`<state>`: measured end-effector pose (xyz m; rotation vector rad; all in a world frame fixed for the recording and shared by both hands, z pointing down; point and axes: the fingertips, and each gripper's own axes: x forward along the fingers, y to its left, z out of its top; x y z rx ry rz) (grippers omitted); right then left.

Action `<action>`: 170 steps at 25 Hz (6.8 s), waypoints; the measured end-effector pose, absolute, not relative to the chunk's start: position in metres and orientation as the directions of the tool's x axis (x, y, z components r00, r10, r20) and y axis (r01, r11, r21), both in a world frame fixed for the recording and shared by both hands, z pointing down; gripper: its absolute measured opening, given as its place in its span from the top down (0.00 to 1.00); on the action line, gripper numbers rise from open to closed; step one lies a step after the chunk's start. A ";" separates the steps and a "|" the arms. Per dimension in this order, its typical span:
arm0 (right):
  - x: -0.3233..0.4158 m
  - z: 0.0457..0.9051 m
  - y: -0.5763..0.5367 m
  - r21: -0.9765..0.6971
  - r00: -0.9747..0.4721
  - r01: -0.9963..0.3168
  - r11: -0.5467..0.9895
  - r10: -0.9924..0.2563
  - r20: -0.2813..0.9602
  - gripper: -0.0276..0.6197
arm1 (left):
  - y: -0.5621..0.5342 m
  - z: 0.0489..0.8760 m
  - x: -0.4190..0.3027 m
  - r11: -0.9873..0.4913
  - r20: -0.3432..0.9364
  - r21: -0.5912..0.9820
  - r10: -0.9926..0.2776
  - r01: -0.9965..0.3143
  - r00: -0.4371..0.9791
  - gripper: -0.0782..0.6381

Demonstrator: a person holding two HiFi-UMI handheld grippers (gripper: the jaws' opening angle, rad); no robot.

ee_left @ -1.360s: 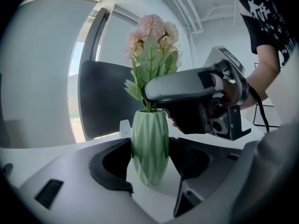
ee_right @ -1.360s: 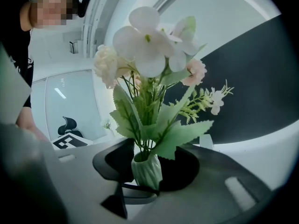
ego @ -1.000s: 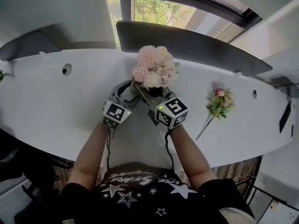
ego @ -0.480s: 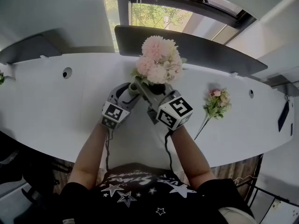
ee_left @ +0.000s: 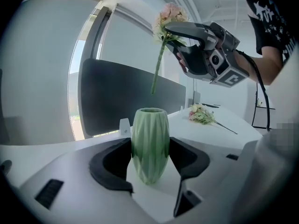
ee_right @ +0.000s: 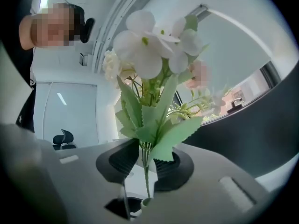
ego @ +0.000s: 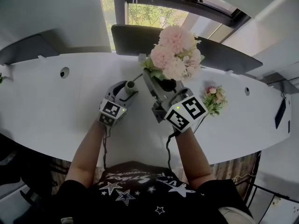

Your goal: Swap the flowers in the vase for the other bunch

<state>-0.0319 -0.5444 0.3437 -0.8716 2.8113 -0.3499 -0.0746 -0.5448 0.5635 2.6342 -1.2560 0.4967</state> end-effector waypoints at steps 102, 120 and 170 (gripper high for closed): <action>0.251 0.498 -0.309 -0.403 -0.057 -0.910 -0.099 -0.932 0.358 0.95 | -0.331 0.469 -0.012 -0.654 0.127 0.185 -0.724 -0.733 0.678 0.88; 0.324 0.566 -0.423 -0.621 -0.297 -0.775 -0.119 -0.798 0.524 0.64 | -0.391 0.476 0.062 -0.529 0.237 0.158 -0.799 -0.834 0.552 0.88; 0.208 0.409 -0.469 -0.801 -0.471 -0.542 0.253 -0.881 0.040 0.86 | -0.423 0.448 -0.057 -0.471 0.144 0.078 -0.867 -0.879 0.477 0.88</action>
